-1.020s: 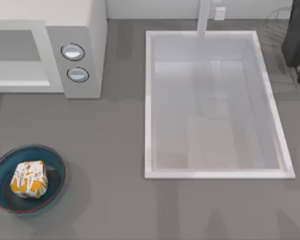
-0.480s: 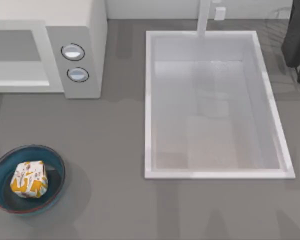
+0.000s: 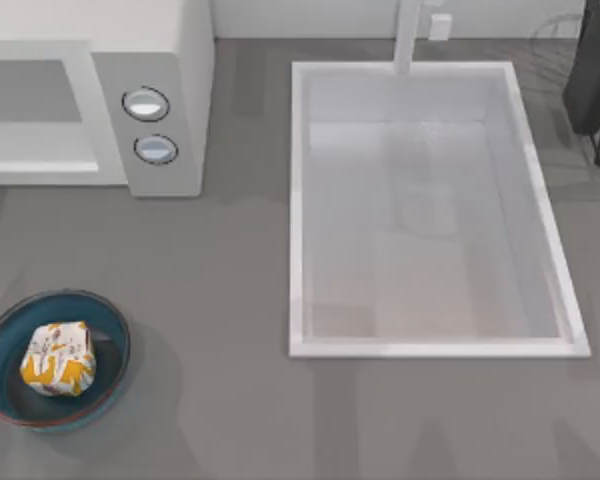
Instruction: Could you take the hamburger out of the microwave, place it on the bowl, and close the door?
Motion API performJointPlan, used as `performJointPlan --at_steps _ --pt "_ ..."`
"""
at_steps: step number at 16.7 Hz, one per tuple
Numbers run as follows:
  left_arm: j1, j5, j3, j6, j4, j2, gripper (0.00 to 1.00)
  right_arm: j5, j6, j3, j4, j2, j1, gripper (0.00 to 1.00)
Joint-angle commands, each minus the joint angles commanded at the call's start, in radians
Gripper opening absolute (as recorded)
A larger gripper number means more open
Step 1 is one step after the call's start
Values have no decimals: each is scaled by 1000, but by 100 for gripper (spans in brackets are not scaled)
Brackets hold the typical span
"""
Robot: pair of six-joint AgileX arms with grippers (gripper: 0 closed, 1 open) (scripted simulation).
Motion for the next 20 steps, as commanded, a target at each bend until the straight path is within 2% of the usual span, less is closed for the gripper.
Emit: performJointPlan --at_steps 4,7,11,16,20 --pt "5 4 -3 1 -3 -2 0 0 0 0 0 0 0 100" --pt "70 37 61 64 -65 62 0 0 0 0 0 0 0 100" --pt "287 137 290 266 -266 289 0 0 0 0 0 0 0 100" --pt "615 290 729 570 -632 689 0 0 0 0 0 0 0 100" --pt "793 399 1070 761 -936 986 0 0 0 0 0 0 0 100"
